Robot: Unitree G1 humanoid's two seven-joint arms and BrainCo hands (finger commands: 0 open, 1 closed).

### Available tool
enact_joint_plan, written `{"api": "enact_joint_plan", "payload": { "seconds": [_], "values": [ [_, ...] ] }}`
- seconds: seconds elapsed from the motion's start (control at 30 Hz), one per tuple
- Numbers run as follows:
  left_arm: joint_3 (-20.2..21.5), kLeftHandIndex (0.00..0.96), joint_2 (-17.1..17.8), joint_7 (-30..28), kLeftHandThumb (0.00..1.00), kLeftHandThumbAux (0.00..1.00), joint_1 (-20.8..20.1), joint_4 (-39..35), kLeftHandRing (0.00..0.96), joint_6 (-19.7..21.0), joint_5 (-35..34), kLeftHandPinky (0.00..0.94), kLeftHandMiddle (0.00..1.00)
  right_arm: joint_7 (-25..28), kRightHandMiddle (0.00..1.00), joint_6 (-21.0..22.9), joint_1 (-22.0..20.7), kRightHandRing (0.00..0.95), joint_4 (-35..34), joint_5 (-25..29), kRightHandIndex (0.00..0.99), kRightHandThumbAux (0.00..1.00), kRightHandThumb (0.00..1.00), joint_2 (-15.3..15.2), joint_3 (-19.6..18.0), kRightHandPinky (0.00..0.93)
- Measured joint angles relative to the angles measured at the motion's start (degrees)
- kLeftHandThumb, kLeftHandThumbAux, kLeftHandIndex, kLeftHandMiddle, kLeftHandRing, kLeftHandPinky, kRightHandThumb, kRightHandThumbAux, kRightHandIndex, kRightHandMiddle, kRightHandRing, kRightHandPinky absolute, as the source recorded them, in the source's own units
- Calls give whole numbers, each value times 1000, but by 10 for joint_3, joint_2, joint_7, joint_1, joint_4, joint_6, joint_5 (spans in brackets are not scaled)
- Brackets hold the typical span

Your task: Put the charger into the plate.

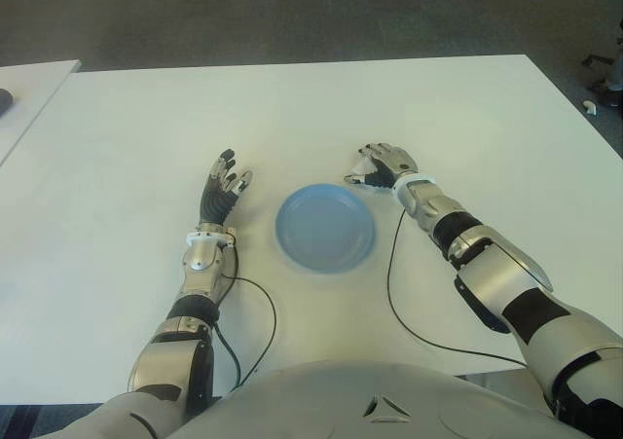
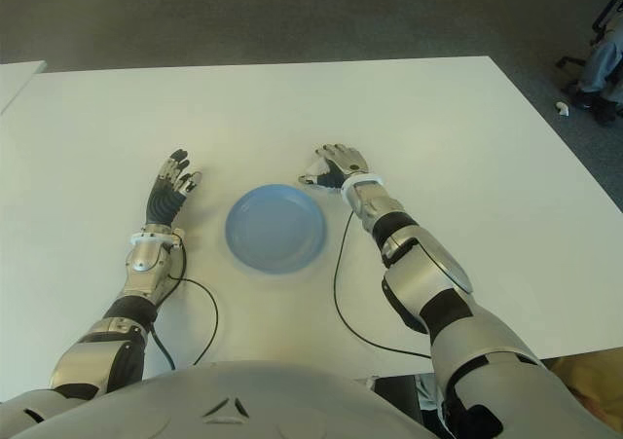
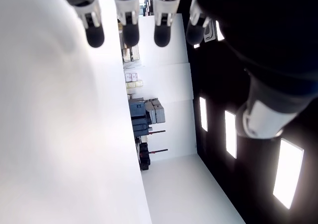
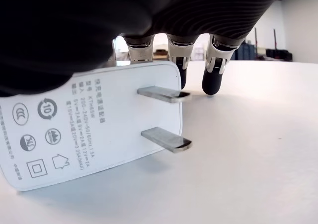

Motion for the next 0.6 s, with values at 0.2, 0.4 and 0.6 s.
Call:
{"api": "enact_joint_plan", "payload": {
  "seconds": [0.2, 0.4, 0.6],
  "values": [
    [1, 15, 0, 0, 60, 576, 0, 0, 53, 0, -1, 59, 59, -10, 0, -21, 12, 0, -9, 0, 0, 131, 359, -23, -1, 0],
    [1, 15, 0, 0, 58, 580, 1, 0, 55, 0, -1, 61, 61, -21, 0, -44, 22, 0, -15, -1, 0, 118, 362, -43, 0, 0],
    [1, 17, 1, 0, 53, 597, 1, 0, 59, 0, -1, 66, 64, -35, 0, -60, 31, 0, -19, -3, 0, 109, 377, -57, 0, 0]
  ]
}}
